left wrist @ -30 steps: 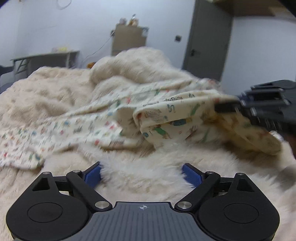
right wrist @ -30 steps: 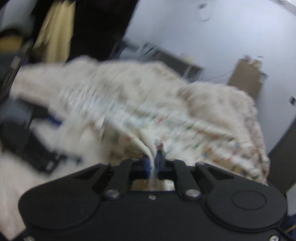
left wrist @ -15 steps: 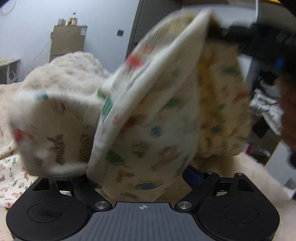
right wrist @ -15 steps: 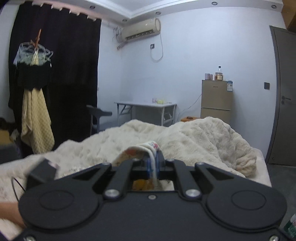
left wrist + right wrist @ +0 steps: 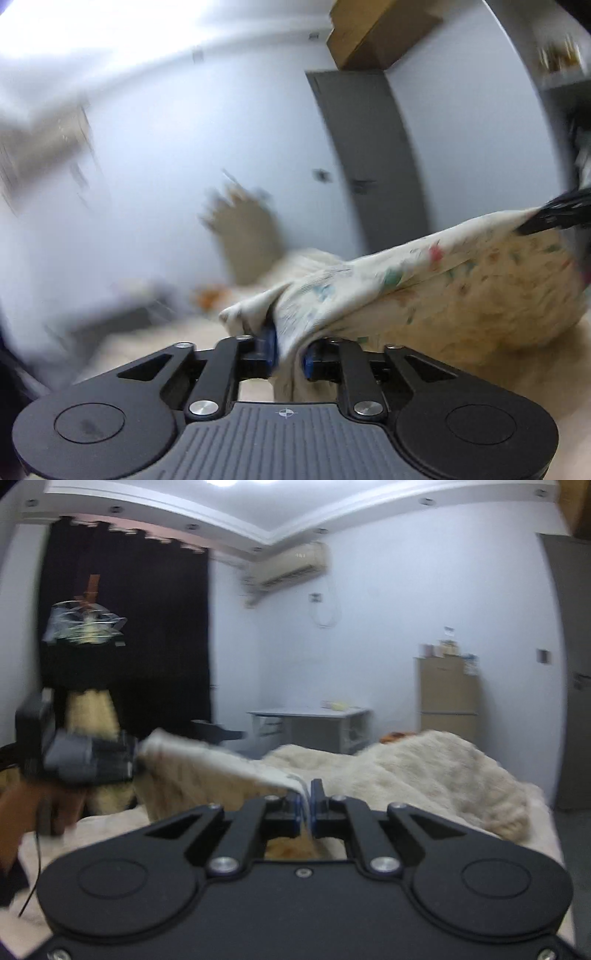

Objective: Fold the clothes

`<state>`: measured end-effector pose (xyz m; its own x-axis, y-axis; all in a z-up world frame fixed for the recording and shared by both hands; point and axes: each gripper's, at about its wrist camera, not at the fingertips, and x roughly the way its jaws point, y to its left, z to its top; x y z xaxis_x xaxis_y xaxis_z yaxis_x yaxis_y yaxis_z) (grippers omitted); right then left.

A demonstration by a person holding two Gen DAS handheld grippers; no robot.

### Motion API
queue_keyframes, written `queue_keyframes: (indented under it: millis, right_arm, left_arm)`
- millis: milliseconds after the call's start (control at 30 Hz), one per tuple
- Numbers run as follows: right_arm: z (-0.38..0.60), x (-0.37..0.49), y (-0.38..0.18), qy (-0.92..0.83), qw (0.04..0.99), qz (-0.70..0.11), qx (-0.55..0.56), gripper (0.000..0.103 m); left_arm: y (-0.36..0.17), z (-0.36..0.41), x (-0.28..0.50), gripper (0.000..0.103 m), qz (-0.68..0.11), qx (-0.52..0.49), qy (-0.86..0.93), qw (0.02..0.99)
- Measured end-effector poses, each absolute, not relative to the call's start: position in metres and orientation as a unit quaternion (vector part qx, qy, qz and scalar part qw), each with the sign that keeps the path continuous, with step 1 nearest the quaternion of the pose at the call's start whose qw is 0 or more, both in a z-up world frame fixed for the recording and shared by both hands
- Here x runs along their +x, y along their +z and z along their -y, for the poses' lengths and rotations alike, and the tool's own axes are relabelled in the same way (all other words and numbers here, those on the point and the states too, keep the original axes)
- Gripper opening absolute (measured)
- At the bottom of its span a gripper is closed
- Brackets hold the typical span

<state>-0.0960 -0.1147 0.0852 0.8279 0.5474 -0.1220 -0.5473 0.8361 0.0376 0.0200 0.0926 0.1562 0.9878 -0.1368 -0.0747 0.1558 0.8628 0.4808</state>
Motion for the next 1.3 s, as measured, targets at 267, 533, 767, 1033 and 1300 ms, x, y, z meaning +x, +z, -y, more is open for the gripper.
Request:
queue_keyframes:
  millis: [267,533,767,1033,1300]
  right_arm:
    - [0.087,-0.121,0.066,0.384,0.899,-0.133,-0.164,0.002]
    - [0.081,-0.123,0.018,0.482,0.778,-0.266,-0.304,0.027]
    - [0.099,-0.073,0.054,0.473,0.831,-0.257,-0.139,0.049]
    - [0.099,-0.027,0.026,0.404,0.862,-0.283,-0.113,0.049]
    - [0.108,-0.023,0.010,0.385,0.869,-0.292,-0.105,0.048]
  left_arm:
    - [0.054,-0.134,-0.048,0.070,-0.197,0.312,-0.140,0.919]
    - [-0.003,-0.254,-0.075,0.070,-0.323,0.175,-0.196,0.909]
    - [-0.008,-0.384,-0.046,0.076,-0.299,-0.138,-0.078,0.941]
    - [-0.090,-0.403,0.010,0.031,-0.398,-0.249,-0.097,0.878]
    - [-0.023,-0.409,-0.020,0.002,-0.263,-0.197,-0.108,0.938]
